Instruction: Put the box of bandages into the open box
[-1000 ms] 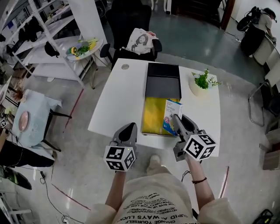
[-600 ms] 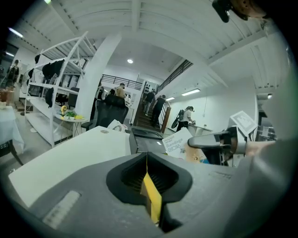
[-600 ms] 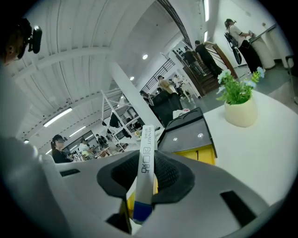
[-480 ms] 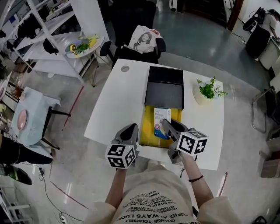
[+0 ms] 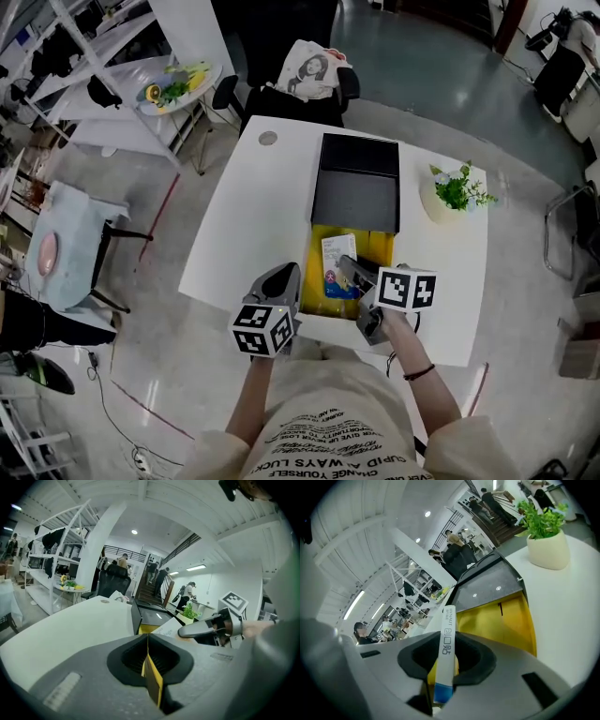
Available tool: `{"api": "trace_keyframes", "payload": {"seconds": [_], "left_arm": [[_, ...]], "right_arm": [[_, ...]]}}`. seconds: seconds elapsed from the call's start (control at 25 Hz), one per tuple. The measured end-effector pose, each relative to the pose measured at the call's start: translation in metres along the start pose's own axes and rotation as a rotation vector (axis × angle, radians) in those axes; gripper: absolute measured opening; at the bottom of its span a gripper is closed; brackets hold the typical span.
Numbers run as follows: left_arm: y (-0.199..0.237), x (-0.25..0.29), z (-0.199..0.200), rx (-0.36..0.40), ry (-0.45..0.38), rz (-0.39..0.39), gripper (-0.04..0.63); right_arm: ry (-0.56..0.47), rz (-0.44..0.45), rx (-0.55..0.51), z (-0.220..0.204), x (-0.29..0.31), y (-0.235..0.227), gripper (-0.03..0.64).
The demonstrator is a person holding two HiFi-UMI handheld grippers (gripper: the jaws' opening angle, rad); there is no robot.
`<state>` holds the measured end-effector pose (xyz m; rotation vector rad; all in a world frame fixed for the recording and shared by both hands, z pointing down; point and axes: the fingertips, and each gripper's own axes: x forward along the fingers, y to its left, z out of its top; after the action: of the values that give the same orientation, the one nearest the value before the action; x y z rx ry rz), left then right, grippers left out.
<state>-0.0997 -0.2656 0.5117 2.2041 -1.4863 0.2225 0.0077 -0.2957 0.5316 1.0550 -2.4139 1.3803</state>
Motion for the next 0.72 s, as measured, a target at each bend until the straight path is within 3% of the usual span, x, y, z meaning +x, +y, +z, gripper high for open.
{"api": "trace_keyframes", "payload": {"seconds": [0.48,0.72], "left_arm": [[0.004,0.018,-0.010,0.000,0.104,-0.080,0.023],[0.006,0.026,-0.010,0.008,0.134,-0.123,0.023]], "right_arm": [[0.062,-0.072,0.139,-0.002,0.018,-0.018,0.091],[0.080,-0.128,0.142,-0.003,0.020,-0.027,0.091]]}}
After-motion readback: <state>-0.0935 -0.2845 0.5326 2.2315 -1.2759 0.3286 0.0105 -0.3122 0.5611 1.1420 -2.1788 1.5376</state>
